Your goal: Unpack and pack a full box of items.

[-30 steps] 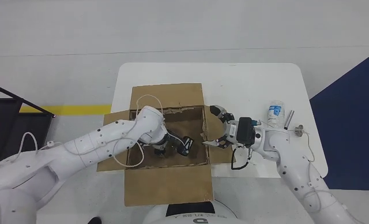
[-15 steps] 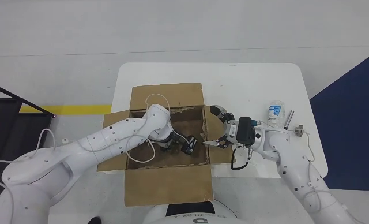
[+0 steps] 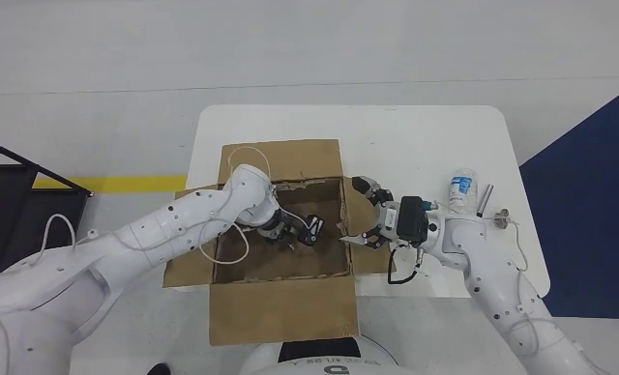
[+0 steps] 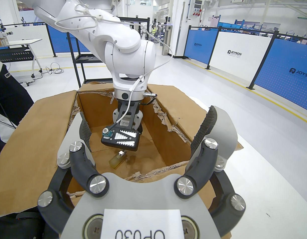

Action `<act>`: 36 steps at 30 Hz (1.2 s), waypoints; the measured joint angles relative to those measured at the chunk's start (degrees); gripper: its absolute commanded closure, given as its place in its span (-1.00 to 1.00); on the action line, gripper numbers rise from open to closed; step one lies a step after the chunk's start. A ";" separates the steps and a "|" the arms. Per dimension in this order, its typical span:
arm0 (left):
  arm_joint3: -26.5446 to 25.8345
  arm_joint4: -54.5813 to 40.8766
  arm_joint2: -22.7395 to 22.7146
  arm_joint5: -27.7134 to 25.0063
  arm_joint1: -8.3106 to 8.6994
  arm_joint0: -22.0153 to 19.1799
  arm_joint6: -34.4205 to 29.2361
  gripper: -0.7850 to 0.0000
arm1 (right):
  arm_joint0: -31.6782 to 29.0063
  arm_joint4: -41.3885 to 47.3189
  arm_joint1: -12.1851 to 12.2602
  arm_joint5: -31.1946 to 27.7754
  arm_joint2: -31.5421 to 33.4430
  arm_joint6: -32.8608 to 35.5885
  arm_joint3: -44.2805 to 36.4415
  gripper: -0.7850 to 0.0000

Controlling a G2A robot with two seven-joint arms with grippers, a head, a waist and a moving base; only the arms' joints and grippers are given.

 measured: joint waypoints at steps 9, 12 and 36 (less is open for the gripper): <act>-5.83 4.70 -0.53 0.00 3.85 1.97 4.35 0.29 | 0.00 0.00 0.00 0.00 0.00 0.00 0.00 -1.00; -6.49 5.16 -0.14 0.00 4.28 1.60 5.10 0.05 | 0.00 0.00 0.00 0.00 0.00 0.00 0.00 -1.00; 1.95 5.81 2.47 0.00 -5.83 0.30 -0.27 0.17 | 0.00 0.00 0.00 0.00 0.00 0.00 0.00 -1.00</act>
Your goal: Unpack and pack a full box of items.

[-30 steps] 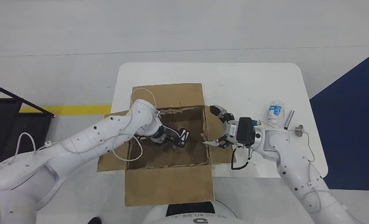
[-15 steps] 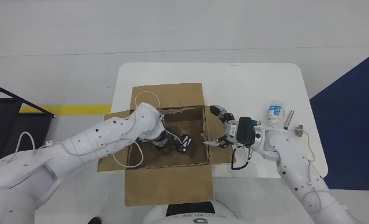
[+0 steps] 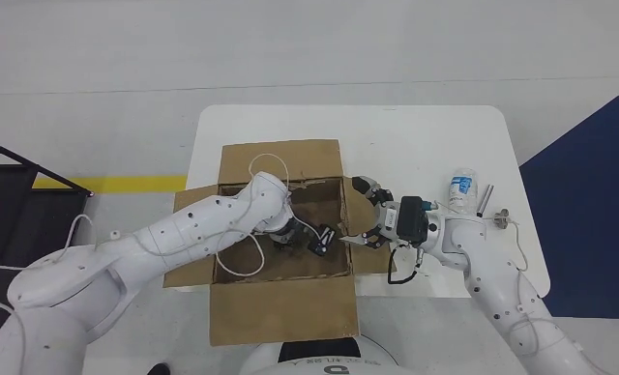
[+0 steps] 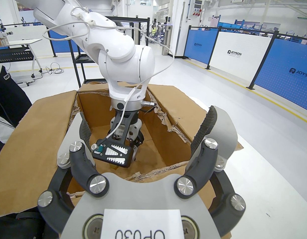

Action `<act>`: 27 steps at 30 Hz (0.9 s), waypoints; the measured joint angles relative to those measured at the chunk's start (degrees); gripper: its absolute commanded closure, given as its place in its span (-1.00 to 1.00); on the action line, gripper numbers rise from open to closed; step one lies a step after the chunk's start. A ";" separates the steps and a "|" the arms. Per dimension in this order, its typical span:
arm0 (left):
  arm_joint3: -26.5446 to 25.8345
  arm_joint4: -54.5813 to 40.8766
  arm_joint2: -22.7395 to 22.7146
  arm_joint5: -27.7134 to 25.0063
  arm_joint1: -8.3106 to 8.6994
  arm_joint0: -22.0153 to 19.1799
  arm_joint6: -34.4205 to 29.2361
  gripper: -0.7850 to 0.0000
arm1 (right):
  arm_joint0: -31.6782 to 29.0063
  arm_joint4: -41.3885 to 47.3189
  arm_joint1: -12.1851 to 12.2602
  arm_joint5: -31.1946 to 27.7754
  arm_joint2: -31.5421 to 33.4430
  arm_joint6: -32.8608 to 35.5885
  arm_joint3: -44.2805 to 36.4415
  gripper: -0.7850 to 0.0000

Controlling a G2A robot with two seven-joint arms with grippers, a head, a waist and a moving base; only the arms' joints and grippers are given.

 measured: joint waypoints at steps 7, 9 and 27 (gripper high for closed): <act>2.82 -0.83 0.00 0.00 -2.74 0.51 -3.13 0.26 | 0.00 0.00 0.00 0.00 0.00 0.00 0.00 -1.00; 3.65 -1.40 0.00 0.00 -3.43 0.45 -3.91 0.51 | 0.00 0.00 0.00 0.00 0.00 0.00 0.00 -1.00; 3.44 -0.92 0.00 0.00 -1.76 -0.17 1.39 1.00 | 0.00 0.00 0.00 0.00 0.00 0.00 0.00 -1.00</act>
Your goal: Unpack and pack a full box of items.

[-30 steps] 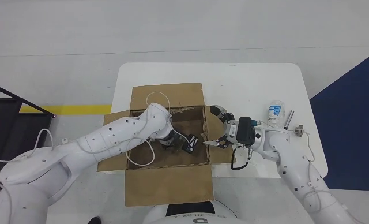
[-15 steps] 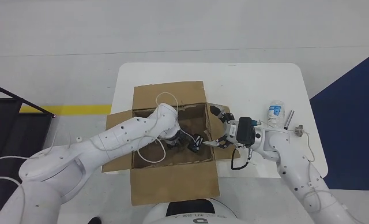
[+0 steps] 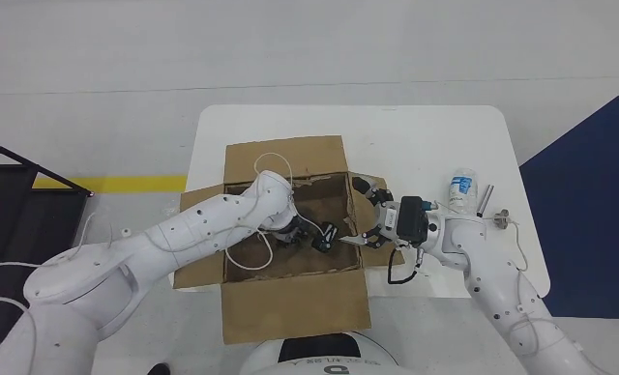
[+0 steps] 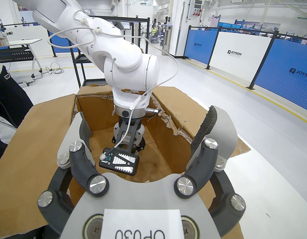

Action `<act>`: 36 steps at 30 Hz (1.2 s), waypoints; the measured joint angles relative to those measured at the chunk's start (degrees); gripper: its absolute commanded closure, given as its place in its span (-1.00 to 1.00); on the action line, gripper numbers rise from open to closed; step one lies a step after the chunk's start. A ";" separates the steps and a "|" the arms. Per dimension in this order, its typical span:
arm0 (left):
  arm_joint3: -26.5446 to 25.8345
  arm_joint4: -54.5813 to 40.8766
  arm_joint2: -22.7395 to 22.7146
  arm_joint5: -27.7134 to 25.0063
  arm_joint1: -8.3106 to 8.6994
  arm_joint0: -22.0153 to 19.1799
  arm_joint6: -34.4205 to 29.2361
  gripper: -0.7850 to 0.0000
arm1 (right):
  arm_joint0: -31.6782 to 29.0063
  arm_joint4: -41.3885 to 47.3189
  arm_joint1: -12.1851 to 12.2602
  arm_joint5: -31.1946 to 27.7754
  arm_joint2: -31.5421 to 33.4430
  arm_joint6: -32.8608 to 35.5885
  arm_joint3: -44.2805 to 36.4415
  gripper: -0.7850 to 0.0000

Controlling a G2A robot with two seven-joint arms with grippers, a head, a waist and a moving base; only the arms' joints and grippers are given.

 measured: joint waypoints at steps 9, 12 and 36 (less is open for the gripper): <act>-4.30 3.50 0.00 0.00 4.56 -0.20 7.99 1.00 | 0.00 0.00 0.00 0.00 0.00 0.00 0.00 -1.00; -5.48 4.98 0.00 0.00 6.25 -0.25 11.74 1.00 | -0.14 0.38 -0.04 0.57 0.00 0.38 -0.50 -1.00; -12.11 18.84 -9.48 3.20 21.32 4.36 45.35 1.00 | -11.96 -1.11 1.67 5.03 12.61 -6.59 -10.35 -1.00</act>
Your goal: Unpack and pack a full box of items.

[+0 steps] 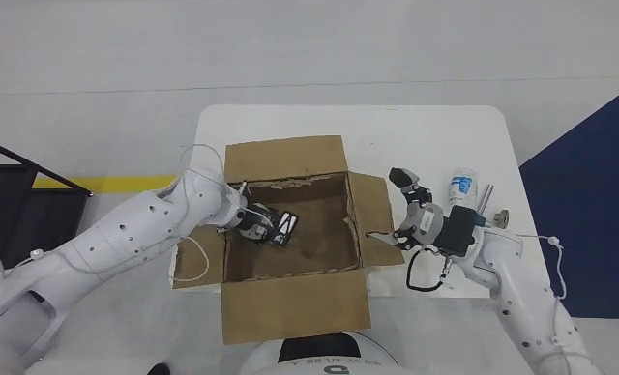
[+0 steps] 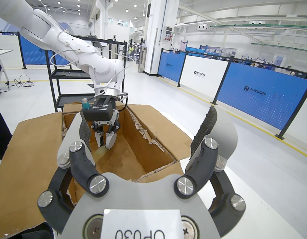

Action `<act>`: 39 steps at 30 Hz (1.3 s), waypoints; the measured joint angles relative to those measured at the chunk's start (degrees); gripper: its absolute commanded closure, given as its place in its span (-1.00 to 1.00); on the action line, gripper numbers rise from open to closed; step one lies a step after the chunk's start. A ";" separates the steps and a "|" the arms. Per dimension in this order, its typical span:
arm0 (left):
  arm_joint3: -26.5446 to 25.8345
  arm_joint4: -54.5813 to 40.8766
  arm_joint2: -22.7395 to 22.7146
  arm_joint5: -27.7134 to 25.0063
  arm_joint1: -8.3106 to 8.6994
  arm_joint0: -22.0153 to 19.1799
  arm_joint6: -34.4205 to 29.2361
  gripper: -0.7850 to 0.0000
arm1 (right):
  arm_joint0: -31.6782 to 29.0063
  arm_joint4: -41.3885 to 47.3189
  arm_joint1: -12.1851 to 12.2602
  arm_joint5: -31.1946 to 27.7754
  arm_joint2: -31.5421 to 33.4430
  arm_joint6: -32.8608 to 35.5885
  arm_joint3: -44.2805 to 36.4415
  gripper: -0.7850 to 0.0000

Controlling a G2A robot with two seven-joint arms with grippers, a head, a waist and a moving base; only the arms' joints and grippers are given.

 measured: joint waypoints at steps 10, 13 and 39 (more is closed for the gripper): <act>2.10 3.10 -4.54 2.37 4.52 4.52 11.28 1.00 | 0.32 0.12 -0.14 0.33 -0.69 1.18 -0.60 -1.00; 2.11 3.07 -4.51 2.37 4.49 4.47 11.27 1.00 | 0.32 0.12 -0.14 0.33 -0.69 1.17 -0.60 -1.00; 2.38 1.92 -16.89 -2.70 7.98 0.14 31.51 1.00 | 0.32 0.12 -0.14 0.32 -0.69 1.17 -0.60 -1.00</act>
